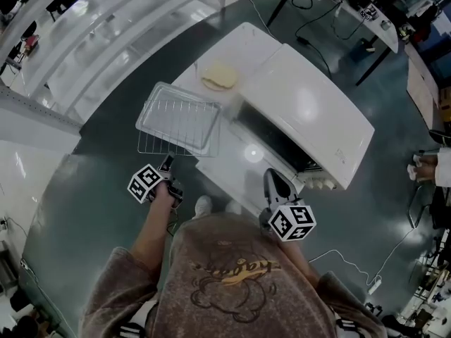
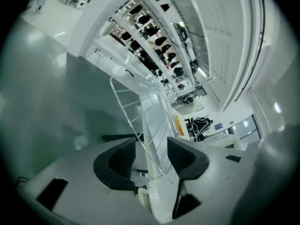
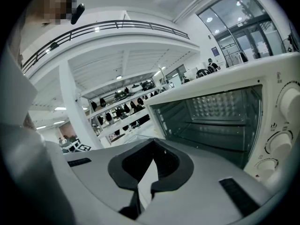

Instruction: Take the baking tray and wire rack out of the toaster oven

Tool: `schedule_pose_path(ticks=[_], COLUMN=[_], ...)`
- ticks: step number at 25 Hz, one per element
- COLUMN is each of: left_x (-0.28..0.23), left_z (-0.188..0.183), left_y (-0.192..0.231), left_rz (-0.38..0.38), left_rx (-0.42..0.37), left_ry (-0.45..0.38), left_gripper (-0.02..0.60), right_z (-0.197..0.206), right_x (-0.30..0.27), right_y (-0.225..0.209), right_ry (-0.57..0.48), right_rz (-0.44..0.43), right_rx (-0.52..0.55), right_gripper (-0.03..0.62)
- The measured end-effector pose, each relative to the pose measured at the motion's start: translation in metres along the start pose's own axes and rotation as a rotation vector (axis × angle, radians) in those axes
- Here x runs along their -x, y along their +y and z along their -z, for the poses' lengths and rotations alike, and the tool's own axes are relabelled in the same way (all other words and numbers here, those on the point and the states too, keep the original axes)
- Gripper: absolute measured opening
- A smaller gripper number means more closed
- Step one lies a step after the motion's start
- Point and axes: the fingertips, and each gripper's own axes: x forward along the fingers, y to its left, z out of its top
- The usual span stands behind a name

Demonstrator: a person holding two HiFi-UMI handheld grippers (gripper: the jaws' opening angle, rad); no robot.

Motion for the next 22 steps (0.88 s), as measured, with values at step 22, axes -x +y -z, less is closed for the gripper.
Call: schedule_pose_path(ticks=[22], left_x=[0.099], left_z=[0.042], left_y=[-0.325], left_rz=[0.565], left_rx=[-1.035], left_ry=[-0.049], left_gripper=[0.211], right_z=[-0.054], right_x=[0.010], right_y=[0.036], right_ry=[-0.141], right_rz=[-0.057], right_rx=[0.109], right_gripper=[-0.002])
